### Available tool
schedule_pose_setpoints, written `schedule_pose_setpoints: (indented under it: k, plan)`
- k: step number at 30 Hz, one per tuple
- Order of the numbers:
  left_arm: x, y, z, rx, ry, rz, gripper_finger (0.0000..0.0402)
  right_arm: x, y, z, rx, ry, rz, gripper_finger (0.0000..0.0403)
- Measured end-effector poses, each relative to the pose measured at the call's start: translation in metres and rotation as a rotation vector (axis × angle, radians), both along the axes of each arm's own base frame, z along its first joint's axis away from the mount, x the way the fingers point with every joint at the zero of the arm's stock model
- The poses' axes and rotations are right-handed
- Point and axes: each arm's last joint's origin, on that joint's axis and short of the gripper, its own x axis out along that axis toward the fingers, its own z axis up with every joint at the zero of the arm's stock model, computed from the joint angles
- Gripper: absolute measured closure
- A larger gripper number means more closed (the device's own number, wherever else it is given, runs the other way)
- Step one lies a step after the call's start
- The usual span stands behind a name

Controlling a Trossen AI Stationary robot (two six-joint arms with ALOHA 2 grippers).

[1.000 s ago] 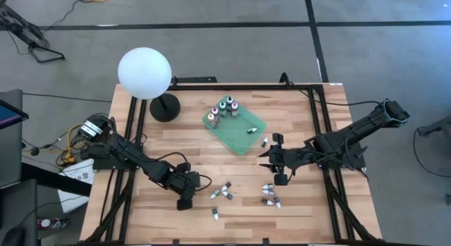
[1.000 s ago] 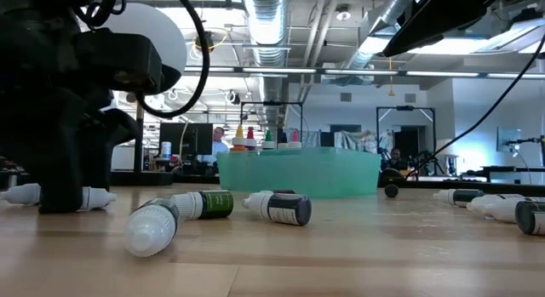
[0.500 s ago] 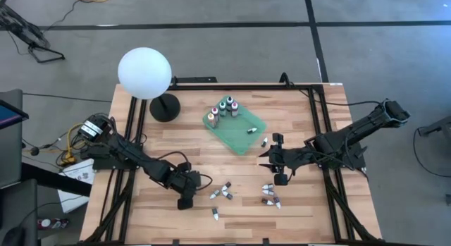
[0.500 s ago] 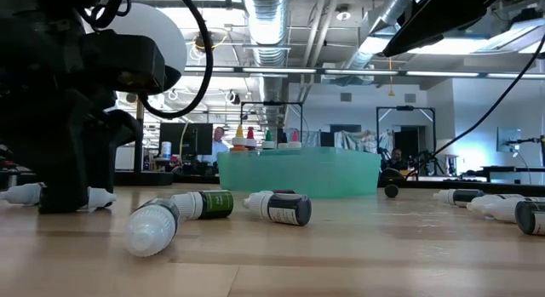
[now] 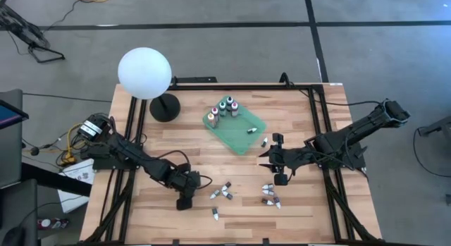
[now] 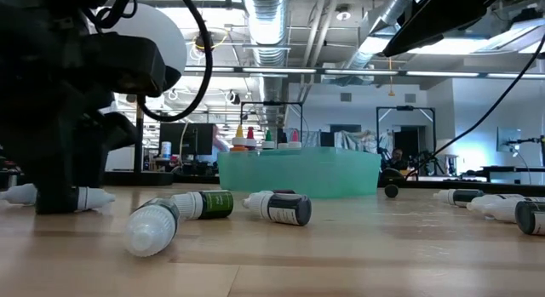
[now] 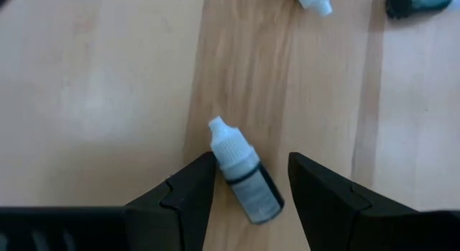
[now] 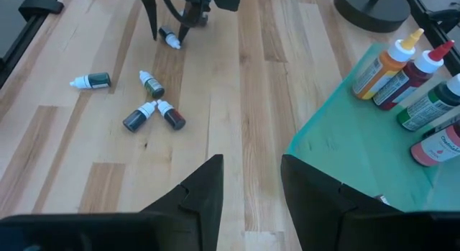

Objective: Pick & Place food coloring
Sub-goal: Put the small black food coloring bottle into the green bin

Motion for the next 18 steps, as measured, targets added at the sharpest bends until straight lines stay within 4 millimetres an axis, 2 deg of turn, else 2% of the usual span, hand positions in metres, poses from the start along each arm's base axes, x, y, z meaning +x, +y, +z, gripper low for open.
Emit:
schedule_pose_setpoints:
  k: [10, 18]
  plan:
    - [-0.0066, -0.0049, -0.0007, 0.04, 0.022, -0.015, 0.0231, 0.0, 0.0, 0.0, 0.0, 0.0, 0.0, 0.027]
    - [-0.0071, -0.0042, -0.0013, 0.059, 0.017, -0.008, 0.0286, 0.0, 0.0, 0.0, 0.0, 0.0, 0.0, 0.027]
